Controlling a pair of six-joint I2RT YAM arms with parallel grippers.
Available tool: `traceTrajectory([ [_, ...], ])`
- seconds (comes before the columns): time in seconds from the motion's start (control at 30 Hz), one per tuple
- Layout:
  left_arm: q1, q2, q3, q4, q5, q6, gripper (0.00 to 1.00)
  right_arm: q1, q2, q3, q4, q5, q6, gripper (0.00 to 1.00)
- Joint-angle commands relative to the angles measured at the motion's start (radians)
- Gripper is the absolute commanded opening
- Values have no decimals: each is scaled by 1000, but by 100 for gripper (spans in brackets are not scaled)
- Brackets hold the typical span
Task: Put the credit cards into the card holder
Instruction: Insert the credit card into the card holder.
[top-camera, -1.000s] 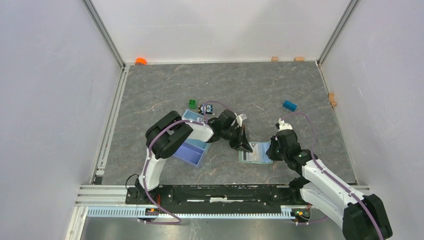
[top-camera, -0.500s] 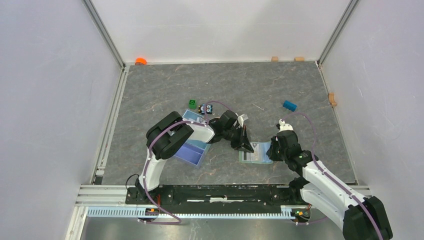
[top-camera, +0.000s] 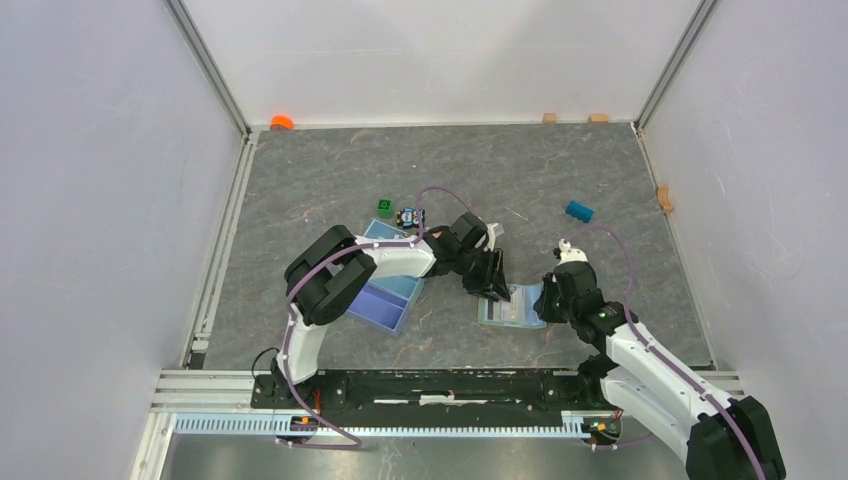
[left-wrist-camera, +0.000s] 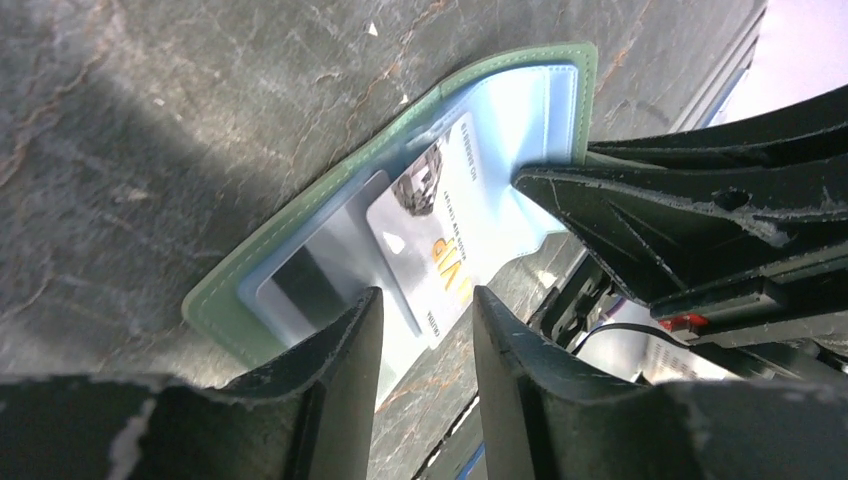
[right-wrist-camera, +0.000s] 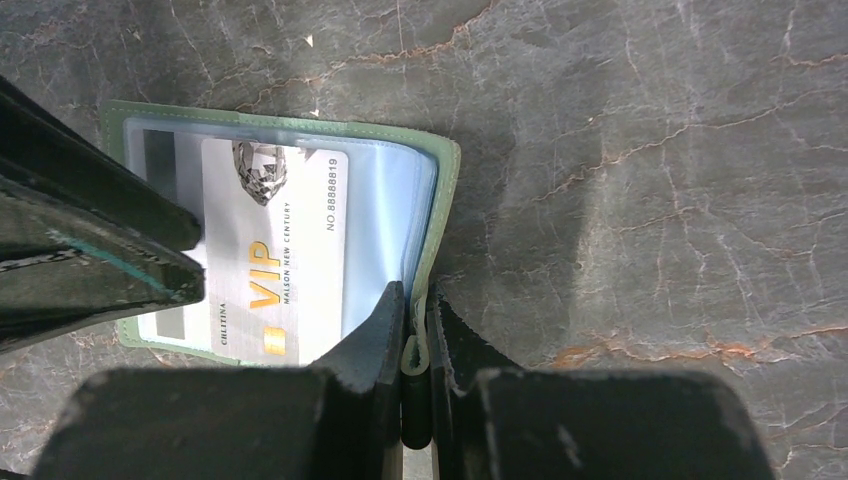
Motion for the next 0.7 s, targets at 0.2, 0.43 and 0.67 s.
traceTrajectory([
  [0.2,-26,-55,18,-132,-79,88,49,-1,-16,-5,-60,42,-22,6],
  [0.43,-40,-12,17,-64,-32,41,44,-1,-26,-6,-57,32,-20,33],
  [0.67,-51,17,42,-55,-18,30,42,-2,-44,9,-81,49,-16,46],
])
